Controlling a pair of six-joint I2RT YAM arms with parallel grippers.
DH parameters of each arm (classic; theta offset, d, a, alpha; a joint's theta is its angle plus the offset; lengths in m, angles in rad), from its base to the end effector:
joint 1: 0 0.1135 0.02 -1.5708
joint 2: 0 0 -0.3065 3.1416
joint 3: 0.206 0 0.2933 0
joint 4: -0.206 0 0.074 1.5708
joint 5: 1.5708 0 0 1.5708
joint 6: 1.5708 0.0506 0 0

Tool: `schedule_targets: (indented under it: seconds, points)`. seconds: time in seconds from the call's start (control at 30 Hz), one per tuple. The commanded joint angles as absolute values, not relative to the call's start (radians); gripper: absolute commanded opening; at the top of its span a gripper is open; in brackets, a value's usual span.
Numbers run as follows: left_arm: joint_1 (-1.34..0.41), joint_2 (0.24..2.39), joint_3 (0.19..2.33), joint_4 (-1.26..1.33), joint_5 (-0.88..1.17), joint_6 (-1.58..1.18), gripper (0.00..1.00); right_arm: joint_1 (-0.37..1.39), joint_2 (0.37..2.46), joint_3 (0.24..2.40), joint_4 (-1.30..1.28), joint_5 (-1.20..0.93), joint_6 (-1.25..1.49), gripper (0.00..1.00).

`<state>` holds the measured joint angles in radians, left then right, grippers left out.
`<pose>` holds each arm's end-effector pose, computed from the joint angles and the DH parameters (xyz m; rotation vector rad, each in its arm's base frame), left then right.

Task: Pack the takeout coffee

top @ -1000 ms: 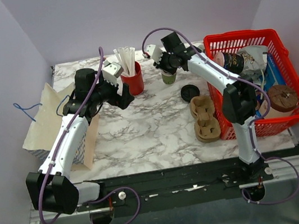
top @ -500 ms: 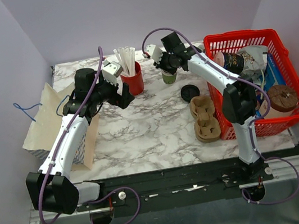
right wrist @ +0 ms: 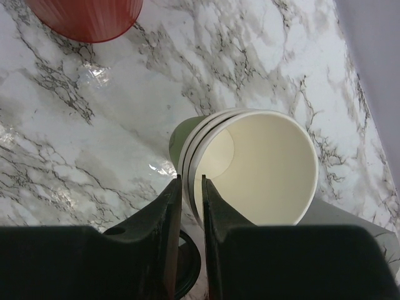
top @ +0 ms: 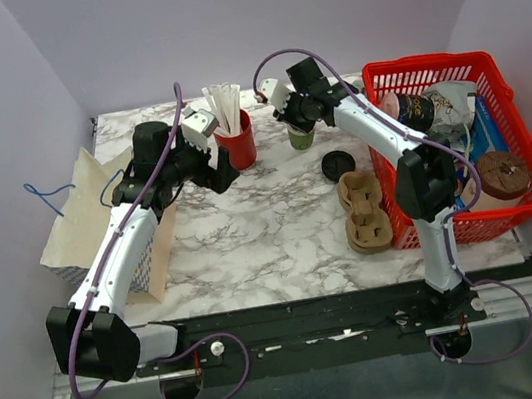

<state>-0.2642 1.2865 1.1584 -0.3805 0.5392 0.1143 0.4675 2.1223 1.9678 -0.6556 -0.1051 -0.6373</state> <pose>0.3108 -0.1110 0.3733 0.7079 1.9384 -0.6509 0.4968 0.2568 0.2996 -1.2888 1.9956 0.0439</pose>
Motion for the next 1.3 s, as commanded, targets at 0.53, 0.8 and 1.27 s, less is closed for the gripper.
schedule_targets:
  seconds: [0.53,0.8,1.27]
  points:
    - [-0.264,1.284,1.147,-0.351,0.563,0.098,0.98,0.448,2.157,2.019,-0.663,-0.103,-0.604,0.22]
    - [-0.264,1.284,1.149,-0.354,0.563,0.097,0.98,0.448,2.151,2.010,-0.663,-0.103,-0.607,0.19]
    - [-0.265,1.278,1.135,-0.350,0.563,0.097,0.98,0.448,2.158,1.997,-0.663,-0.084,-0.630,0.22]
